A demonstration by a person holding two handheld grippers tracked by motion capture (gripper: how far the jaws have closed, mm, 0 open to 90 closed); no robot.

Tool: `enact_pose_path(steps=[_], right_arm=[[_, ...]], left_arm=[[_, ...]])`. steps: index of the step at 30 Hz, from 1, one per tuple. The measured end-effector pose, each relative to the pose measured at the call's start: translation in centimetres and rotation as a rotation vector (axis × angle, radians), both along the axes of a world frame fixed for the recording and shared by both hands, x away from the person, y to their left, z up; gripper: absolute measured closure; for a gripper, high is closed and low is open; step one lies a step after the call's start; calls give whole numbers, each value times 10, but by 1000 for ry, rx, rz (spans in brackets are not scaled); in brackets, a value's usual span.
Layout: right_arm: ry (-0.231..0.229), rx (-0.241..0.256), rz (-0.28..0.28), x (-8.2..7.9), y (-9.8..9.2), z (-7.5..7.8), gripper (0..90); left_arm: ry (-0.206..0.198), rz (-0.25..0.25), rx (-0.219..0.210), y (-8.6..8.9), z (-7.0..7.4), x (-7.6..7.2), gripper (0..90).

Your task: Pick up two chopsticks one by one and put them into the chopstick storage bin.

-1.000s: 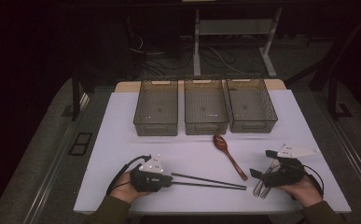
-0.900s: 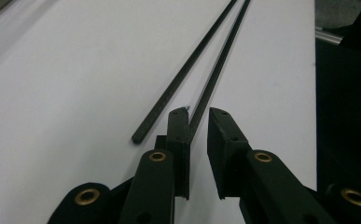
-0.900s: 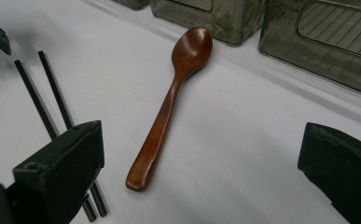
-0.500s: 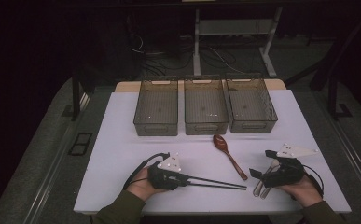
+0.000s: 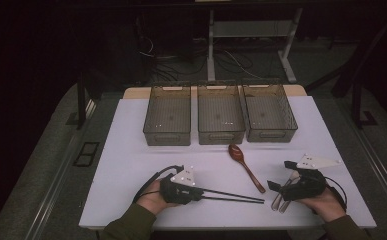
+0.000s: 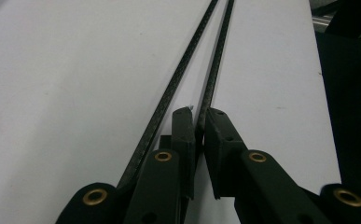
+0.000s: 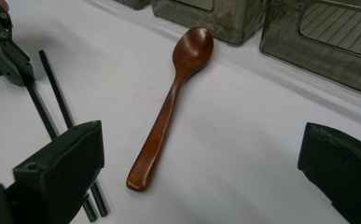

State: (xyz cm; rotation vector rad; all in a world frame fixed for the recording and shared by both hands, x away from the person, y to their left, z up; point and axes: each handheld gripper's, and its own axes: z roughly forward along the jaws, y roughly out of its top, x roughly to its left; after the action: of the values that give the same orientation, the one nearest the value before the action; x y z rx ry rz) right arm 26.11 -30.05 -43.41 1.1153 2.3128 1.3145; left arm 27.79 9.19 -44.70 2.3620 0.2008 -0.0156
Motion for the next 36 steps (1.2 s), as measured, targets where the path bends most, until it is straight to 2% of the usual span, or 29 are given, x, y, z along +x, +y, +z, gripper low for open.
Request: enact_pose_path(steps=[10, 15, 27, 32, 36], right_arm=[[1, -1, 2, 0, 1, 0, 6], [-3, 0, 3, 0, 1, 0, 6], [0, 1, 4, 0, 0, 0, 6], [-1, 3, 3, 0, 0, 0, 6], [-1, 4, 1, 0, 0, 0, 6]], left_arm=[[-25, -44, -9, 1, -1, -2, 835], [-38, -94, -17, 3, -2, -2, 854], [-32, -119, -28, 2, -1, -4, 855], [-28, -107, -65, 5, 4, -5, 855], [-26, -100, -70, 7, 6, -4, 855]])
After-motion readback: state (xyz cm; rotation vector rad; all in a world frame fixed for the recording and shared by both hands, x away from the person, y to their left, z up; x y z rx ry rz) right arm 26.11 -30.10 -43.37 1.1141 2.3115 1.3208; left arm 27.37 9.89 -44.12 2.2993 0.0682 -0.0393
